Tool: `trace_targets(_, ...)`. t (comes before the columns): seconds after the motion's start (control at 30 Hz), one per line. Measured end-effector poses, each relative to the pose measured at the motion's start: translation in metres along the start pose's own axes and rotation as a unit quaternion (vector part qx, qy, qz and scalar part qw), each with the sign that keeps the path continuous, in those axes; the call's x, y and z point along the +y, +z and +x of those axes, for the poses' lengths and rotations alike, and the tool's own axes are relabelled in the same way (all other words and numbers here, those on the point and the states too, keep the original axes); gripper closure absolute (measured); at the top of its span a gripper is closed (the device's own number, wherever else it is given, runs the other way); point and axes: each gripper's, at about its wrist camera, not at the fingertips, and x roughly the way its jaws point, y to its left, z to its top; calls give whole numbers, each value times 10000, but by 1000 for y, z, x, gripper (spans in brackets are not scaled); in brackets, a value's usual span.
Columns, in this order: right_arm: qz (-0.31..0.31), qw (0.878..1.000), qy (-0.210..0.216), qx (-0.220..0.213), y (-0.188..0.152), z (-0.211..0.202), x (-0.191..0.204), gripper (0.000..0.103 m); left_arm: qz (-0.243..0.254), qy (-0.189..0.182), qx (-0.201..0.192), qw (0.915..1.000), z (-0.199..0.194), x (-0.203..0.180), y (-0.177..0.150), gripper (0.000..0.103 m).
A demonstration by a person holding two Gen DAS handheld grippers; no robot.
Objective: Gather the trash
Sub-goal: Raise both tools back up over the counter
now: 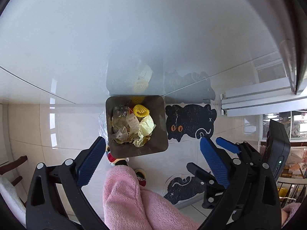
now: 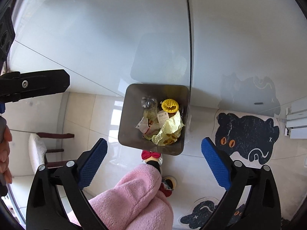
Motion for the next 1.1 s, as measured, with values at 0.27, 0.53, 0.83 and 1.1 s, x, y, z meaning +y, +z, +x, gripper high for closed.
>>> trace_targets(0.27, 0, 9956, 246, -906, 18, -129, 23, 3, 367, -11, -972, 9946, -132, -22, -2, 8)
trace_targets(0.53, -308, 9765, 93, -2130, 67, -223, 45, 3, 529, 79, -1849, 9813, -222, -25, 30, 8)
trace_targets(0.83, -569, 9588, -92, -2783, 141, -250, 58, 3, 728, 93, -2398, 9681, -267, -29, 104, 8)
trace_targets(1.1, -417, 9626, -219, -2667, 181, -226, 55, 3, 903, 27, -2288, 9693, -248, -32, 186, 8)
